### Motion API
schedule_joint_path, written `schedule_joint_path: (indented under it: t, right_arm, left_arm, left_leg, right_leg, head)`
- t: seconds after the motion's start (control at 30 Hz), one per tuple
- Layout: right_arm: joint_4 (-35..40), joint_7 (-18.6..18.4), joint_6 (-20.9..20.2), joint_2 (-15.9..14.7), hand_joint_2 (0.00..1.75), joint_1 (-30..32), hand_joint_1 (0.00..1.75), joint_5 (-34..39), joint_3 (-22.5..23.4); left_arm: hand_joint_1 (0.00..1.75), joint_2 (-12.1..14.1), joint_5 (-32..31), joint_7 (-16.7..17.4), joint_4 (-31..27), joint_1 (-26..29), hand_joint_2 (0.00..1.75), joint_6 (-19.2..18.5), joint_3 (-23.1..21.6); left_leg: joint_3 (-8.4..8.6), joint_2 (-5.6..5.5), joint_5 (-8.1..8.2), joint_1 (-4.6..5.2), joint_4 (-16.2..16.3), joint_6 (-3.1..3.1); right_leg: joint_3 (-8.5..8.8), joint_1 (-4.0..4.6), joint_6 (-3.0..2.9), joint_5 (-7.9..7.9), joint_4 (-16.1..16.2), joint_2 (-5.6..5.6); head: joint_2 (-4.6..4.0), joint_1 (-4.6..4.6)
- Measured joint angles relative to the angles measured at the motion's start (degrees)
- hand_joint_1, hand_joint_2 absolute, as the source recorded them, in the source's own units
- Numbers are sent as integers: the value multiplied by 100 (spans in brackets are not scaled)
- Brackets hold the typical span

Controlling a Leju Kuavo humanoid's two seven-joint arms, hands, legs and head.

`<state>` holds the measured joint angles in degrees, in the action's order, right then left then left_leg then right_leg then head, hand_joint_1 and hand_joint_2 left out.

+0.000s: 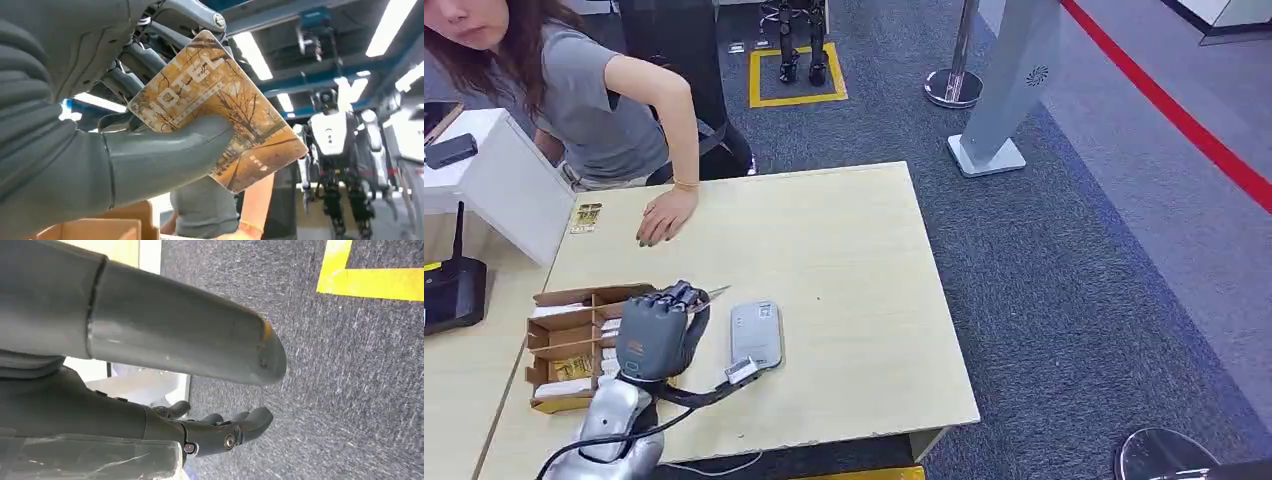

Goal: Pass the card to the sensor for recognition and then transmit it.

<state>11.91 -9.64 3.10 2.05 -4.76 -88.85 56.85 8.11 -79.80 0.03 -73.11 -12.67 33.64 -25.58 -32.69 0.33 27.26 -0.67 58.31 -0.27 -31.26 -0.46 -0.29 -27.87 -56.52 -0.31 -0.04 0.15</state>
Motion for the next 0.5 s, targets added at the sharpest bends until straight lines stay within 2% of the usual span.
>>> schedule_joint_path:
  t: [0.27,0.5]
  right_arm:
    - [0,-20,-35,-13,0,-16,0,-7,-28]
    - [0,-44,-59,-20,0,-26,0,-15,-66]
  left_arm:
    - [175,59,-430,338,714,-310,175,-8,-325]
    - [175,61,-719,583,1226,-528,175,-63,-406]
  left_leg:
    - [0,-1,0,0,0,0]
    - [-1,0,0,0,0,0]
  right_leg:
    - [0,0,0,1,0,-1]
    - [0,0,0,1,-1,0]
  head:
    - [2,0]
    - [2,0]
